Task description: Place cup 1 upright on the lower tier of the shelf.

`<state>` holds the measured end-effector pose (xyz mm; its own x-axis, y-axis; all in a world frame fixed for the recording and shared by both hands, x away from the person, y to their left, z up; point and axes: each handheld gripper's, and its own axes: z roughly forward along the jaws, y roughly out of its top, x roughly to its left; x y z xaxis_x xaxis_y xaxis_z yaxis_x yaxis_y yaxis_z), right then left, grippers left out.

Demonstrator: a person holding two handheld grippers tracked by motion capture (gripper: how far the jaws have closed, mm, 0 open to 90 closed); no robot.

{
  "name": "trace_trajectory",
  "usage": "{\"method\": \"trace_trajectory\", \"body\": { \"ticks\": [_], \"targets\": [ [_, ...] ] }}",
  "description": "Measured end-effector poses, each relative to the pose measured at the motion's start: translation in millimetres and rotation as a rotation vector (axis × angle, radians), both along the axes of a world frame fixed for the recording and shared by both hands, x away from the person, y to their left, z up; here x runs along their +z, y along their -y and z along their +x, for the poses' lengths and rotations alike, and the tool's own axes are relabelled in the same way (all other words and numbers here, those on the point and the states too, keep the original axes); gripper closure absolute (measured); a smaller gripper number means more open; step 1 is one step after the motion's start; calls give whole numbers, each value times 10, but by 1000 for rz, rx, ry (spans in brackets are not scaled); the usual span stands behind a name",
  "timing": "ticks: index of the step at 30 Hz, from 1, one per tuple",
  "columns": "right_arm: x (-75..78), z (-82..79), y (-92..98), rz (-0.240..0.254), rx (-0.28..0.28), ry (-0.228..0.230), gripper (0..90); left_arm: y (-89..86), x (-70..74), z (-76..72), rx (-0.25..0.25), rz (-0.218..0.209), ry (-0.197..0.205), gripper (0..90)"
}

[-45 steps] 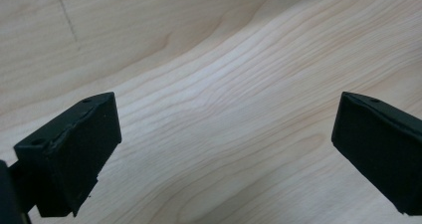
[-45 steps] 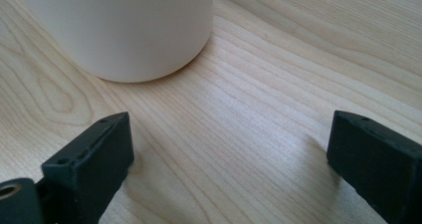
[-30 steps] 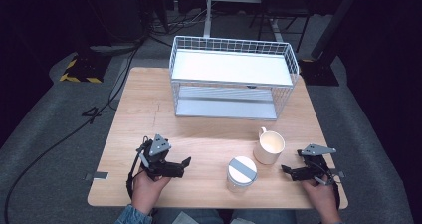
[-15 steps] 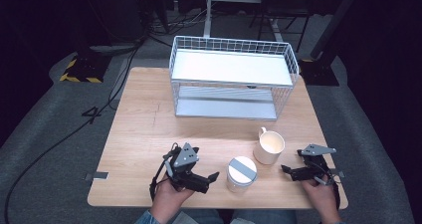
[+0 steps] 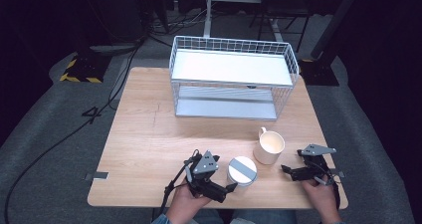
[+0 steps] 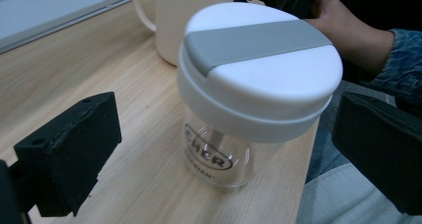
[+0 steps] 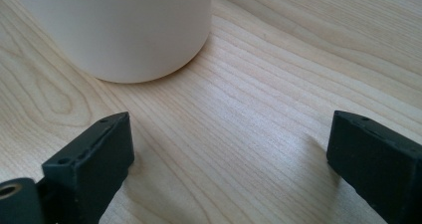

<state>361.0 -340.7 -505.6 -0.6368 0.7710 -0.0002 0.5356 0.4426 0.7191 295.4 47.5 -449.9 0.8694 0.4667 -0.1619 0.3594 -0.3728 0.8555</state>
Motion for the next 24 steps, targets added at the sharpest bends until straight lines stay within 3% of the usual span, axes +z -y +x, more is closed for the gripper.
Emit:
{"method": "trace_trajectory", "body": {
  "ticks": [4,11,18,24],
  "targets": [
    [0,0,0,0,0,0,46,128,-76,3,-20,23,1,0],
    [0,0,0,0,0,0,46,243,-179,34,-21,21,-21,0],
    [0,0,0,0,0,0,46,425,-299,53,-22,54,-16,3],
    [0,0,0,-1,0,0,46,466,-379,56,-2,33,-4,28]
  ]
}}
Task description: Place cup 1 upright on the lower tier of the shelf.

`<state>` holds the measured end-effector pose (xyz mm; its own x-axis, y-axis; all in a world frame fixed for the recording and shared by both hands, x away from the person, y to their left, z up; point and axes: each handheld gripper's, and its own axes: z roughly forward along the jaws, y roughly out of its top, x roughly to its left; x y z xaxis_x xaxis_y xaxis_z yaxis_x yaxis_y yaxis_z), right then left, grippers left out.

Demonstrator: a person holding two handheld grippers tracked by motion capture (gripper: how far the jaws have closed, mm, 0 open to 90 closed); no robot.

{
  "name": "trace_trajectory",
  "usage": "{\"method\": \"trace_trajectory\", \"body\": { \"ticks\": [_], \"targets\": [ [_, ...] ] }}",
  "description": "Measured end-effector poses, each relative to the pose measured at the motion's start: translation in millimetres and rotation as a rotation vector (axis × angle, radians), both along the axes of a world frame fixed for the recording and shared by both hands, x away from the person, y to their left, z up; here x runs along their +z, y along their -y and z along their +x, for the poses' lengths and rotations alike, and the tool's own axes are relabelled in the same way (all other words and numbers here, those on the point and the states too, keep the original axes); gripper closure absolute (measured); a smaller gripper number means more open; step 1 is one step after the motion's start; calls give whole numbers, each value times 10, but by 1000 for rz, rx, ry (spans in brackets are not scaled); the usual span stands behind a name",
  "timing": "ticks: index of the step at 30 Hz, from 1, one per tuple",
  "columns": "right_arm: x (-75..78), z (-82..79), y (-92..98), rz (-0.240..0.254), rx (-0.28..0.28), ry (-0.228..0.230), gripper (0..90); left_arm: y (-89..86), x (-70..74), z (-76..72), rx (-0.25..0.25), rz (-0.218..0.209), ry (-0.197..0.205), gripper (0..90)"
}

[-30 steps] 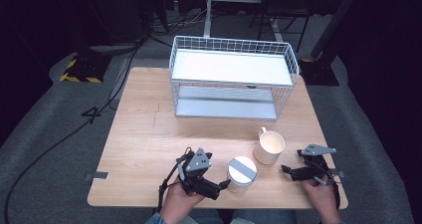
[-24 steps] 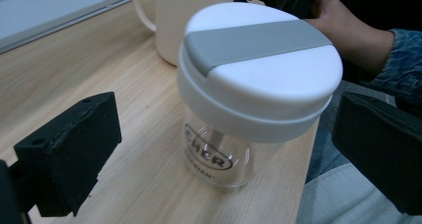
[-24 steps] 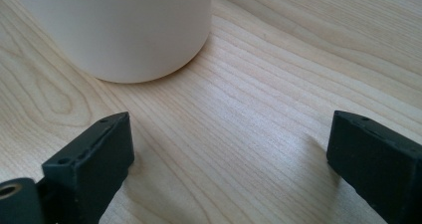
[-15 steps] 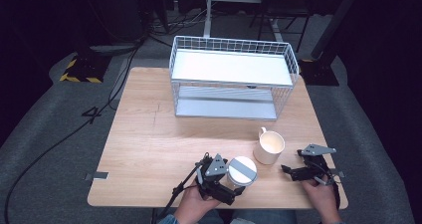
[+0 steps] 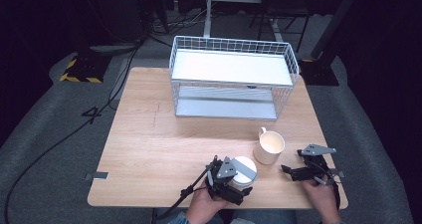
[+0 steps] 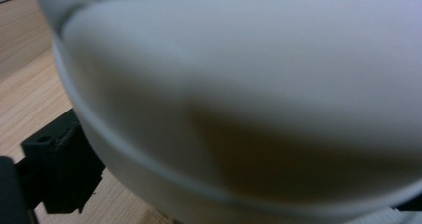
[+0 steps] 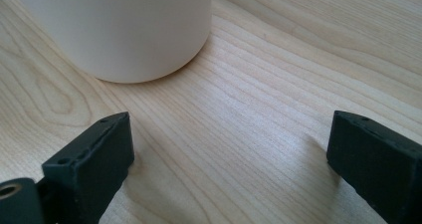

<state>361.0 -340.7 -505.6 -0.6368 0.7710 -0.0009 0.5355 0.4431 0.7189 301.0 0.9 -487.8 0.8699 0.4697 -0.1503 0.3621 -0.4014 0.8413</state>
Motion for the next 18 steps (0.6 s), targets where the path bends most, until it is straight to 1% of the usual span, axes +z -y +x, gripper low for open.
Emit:
{"method": "trace_trajectory", "body": {
  "ticks": [1,2,4,6,7,10,12,18],
  "targets": [
    [0,0,0,1,0,0,46,-11,-13,-5,-3,-20,1,40],
    [0,0,0,1,0,0,46,-21,-20,-8,1,-27,5,57],
    [0,0,0,1,0,0,46,-36,-39,-8,2,-53,6,114],
    [0,0,0,1,0,0,46,-44,-58,-8,4,-55,14,140],
    [0,0,0,0,0,0,46,-41,-71,-9,3,-60,21,141],
    [0,0,0,1,0,0,46,-35,-96,-14,1,-56,39,145],
    [0,0,0,0,0,0,46,-31,-109,-8,2,-67,38,150],
    [0,0,0,1,0,0,46,-2,-106,-13,10,-60,62,164]
  ]
}}
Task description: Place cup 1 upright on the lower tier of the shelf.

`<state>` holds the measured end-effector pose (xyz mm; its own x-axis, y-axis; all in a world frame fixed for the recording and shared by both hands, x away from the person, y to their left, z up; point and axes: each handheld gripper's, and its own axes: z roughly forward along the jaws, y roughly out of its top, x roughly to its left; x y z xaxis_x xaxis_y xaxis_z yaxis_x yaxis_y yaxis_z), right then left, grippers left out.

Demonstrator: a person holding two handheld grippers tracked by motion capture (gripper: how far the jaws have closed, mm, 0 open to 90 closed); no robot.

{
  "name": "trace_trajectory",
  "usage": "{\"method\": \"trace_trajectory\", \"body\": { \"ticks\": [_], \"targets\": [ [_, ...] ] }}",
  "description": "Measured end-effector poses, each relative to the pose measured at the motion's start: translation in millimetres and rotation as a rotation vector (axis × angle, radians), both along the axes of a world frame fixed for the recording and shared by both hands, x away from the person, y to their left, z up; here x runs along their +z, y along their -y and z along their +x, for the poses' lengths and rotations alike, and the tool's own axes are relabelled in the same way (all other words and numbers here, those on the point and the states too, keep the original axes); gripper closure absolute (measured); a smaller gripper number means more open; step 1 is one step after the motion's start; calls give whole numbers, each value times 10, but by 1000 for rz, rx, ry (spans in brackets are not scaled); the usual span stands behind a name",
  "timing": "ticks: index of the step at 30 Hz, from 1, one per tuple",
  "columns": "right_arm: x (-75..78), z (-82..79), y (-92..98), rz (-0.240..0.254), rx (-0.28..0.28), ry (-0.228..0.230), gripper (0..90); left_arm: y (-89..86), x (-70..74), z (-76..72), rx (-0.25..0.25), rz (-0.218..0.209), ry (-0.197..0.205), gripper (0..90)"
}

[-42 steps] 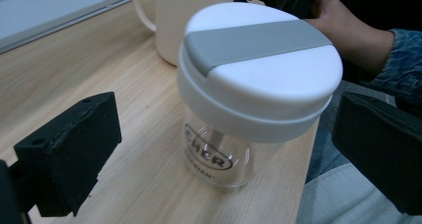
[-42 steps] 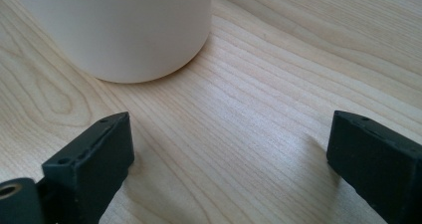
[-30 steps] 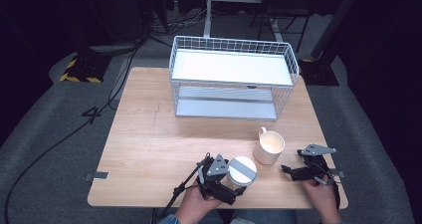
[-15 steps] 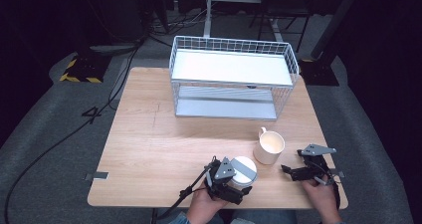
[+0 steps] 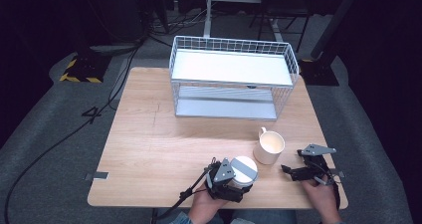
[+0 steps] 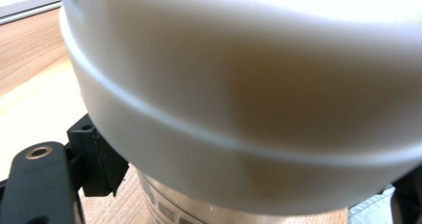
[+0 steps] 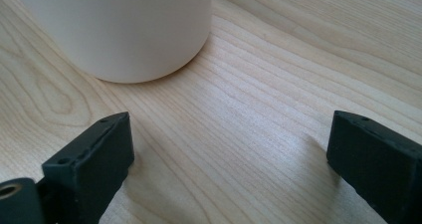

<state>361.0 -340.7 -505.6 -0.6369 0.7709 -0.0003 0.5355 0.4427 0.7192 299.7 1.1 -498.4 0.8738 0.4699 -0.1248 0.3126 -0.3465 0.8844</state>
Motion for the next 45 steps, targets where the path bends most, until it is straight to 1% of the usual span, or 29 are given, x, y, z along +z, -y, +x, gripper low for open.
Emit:
{"method": "trace_trajectory", "body": {
  "ticks": [11,21,22,25,26,33,36,40,45],
  "targets": [
    [0,-1,0,-1,0,0,46,4,3,-19,6,9,18,175],
    [1,-1,0,-1,-1,0,46,4,7,-20,3,12,21,178],
    [1,-1,0,-1,0,0,47,2,11,-20,3,10,14,179],
    [1,-1,0,-1,0,0,47,-2,16,-17,0,7,12,179],
    [1,0,0,-1,0,0,47,-5,27,-19,-1,0,6,180],
    [0,-1,-1,-3,-1,2,46,-30,91,-13,0,-8,10,181],
    [0,1,-7,-6,-8,2,38,-54,153,2,6,-8,15,181],
    [-1,8,-14,-8,-9,2,30,-92,217,26,16,-26,19,183],
    [-1,10,-22,-9,-12,1,28,-139,311,70,31,-25,33,183]
  ]
}}
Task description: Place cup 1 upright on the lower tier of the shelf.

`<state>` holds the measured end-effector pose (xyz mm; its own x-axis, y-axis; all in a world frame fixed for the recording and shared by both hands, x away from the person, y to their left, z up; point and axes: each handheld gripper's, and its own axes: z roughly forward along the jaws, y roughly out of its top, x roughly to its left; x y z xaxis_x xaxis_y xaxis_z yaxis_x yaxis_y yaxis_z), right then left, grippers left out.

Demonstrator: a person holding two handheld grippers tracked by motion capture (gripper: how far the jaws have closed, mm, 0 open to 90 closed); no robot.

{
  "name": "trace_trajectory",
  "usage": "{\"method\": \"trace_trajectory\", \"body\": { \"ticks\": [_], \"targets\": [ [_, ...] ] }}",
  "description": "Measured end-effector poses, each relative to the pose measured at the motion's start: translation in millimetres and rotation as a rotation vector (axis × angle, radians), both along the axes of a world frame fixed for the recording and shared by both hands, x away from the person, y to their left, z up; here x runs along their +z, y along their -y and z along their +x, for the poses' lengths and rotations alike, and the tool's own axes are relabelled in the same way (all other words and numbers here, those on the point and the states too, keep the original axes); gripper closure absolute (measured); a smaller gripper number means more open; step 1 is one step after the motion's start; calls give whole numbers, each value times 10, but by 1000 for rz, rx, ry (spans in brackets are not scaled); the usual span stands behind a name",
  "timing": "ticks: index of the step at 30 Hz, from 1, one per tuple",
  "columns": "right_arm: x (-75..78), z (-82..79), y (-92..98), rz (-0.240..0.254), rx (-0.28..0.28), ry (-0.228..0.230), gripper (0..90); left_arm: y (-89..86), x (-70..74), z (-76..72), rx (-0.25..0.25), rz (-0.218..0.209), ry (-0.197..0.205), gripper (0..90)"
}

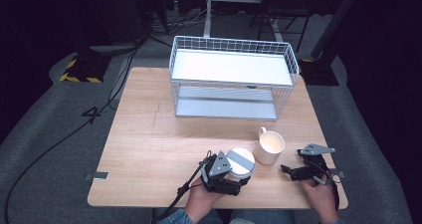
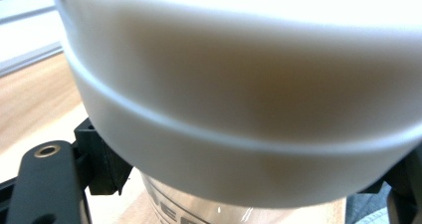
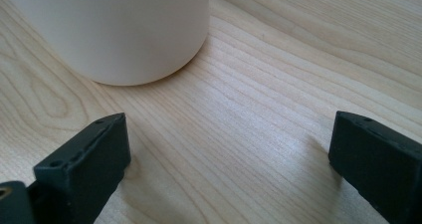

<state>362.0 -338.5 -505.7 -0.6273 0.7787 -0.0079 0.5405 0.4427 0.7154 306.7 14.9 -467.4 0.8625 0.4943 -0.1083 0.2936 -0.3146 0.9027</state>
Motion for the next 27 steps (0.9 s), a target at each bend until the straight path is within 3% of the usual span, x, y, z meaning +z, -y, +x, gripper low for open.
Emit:
{"method": "trace_trajectory", "body": {
  "ticks": [14,27],
  "targets": [
    [0,3,-9,-1,-3,0,28,-162,260,152,49,-19,40,184],
    [0,3,-10,-1,-3,0,29,-232,376,424,79,-24,23,184]
  ]
}}
